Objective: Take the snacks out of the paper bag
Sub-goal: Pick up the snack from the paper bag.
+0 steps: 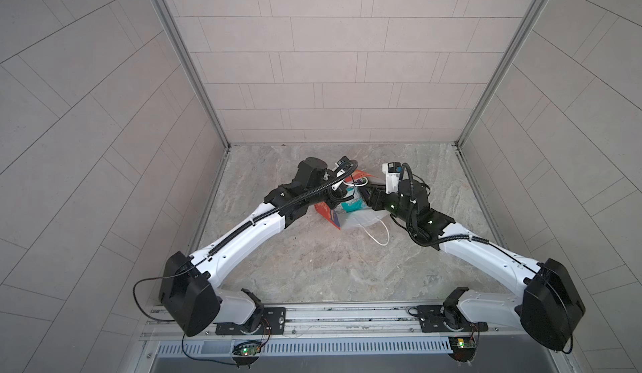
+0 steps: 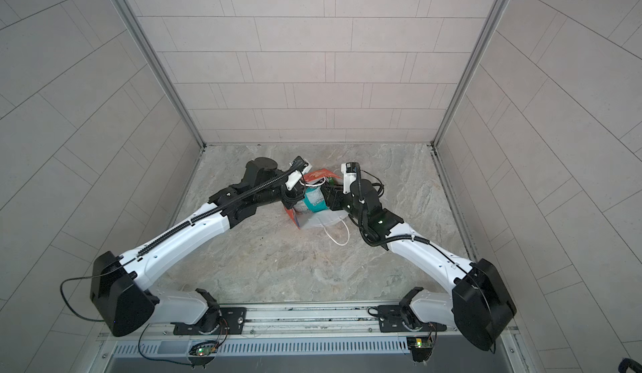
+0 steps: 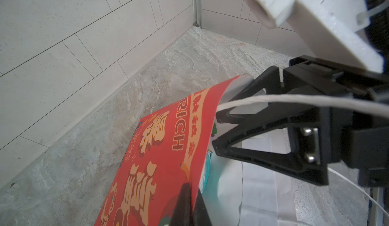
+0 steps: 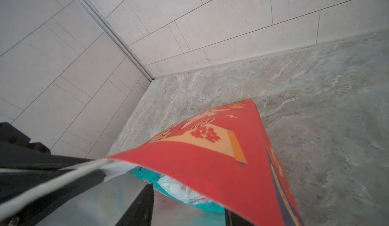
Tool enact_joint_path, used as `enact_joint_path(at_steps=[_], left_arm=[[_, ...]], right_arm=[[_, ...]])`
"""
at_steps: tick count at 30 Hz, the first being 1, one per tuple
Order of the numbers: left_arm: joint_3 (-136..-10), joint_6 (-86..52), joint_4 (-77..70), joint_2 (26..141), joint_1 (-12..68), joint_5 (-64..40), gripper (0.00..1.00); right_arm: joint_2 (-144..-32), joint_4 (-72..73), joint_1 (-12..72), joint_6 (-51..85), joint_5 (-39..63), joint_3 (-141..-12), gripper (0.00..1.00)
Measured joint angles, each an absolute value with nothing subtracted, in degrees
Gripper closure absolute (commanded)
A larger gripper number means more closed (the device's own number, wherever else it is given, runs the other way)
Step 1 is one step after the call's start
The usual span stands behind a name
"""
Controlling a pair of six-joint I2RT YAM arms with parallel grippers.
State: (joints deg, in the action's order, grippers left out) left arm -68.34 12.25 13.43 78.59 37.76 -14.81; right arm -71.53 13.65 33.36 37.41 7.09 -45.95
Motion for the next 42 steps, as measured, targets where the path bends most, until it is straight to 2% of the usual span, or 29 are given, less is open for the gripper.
enact_joint_path(at_steps=[13, 23, 28, 34, 40, 42], left_arm=[[-68.3, 12.3, 13.1, 78.6, 37.8, -14.3, 1.0], [-67.9, 12.3, 12.3, 78.6, 37.8, -14.4, 1.0], [-67.9, 12.3, 12.2, 78.6, 37.8, -14.3, 1.0], [-67.9, 12.3, 12.2, 78.6, 37.7, -14.1, 1.0], [-67.5, 12.3, 11.7, 78.5, 37.8, -14.0, 1.0], [-67.1, 12.3, 11.3, 78.3, 37.8, -13.9, 1.0]], right_arm=[[-80.4, 21.4, 34.4, 42.3, 6.2, -45.9, 0.44], [-81.1, 25.3, 34.8, 43.8, 6.6, -46.3, 0.45], [-83.0, 26.4, 34.9, 44.1, 7.1, -47.3, 0.56], [-84.1, 28.3, 34.8, 44.4, 7.5, -47.5, 0.81], [-83.9, 28.1, 34.8, 44.1, 7.8, -47.5, 0.94], [-83.5, 27.2, 34.9, 43.6, 8.1, -47.5, 0.95]])
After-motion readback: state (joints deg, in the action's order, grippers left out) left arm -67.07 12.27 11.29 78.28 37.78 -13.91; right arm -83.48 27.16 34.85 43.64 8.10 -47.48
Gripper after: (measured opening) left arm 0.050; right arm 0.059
